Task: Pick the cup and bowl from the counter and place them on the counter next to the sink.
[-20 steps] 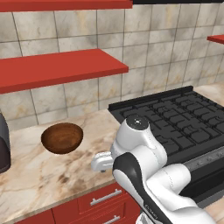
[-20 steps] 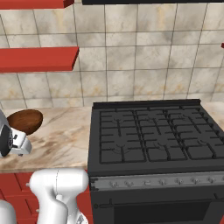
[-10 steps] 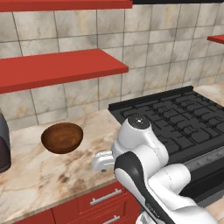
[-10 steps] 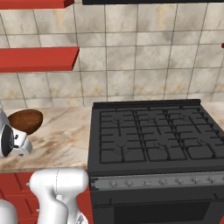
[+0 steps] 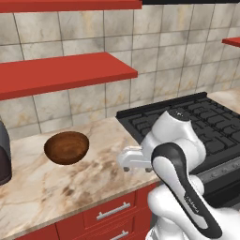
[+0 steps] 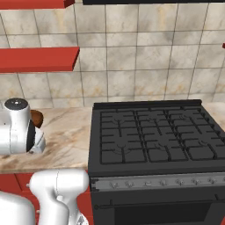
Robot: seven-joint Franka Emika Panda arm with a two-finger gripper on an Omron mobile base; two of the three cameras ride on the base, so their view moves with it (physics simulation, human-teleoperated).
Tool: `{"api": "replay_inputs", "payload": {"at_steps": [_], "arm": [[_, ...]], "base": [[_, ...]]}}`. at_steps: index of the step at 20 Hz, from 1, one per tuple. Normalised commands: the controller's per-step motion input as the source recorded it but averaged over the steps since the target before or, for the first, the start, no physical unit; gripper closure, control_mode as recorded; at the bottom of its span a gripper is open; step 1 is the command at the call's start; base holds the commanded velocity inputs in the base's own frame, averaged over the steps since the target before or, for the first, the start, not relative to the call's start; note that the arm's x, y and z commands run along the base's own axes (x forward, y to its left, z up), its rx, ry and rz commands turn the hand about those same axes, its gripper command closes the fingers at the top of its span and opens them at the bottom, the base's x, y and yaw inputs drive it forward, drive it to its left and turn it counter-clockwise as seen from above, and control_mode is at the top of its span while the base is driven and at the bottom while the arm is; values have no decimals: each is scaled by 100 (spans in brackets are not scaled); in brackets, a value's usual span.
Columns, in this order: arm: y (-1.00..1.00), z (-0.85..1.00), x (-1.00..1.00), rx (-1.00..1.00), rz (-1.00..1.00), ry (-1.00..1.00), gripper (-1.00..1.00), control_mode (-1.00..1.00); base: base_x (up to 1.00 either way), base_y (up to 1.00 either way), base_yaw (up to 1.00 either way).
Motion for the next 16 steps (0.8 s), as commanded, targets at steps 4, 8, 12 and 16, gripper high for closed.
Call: {"api": "replay_inputs", "payload": {"at_steps": [4, 8, 12, 16], "arm": [[6, 11, 79, 10, -30, -8, -100, -100], [25, 2, 97, 9, -36, -21, -100, -100], [30, 0, 72, 2, -28, -11, -100, -100], [26, 1, 68, 2, -11, -1, -100, -100]], "base": [[0, 0, 0], [0, 0, 0], [0, 0, 0], [0, 0, 0]]}}
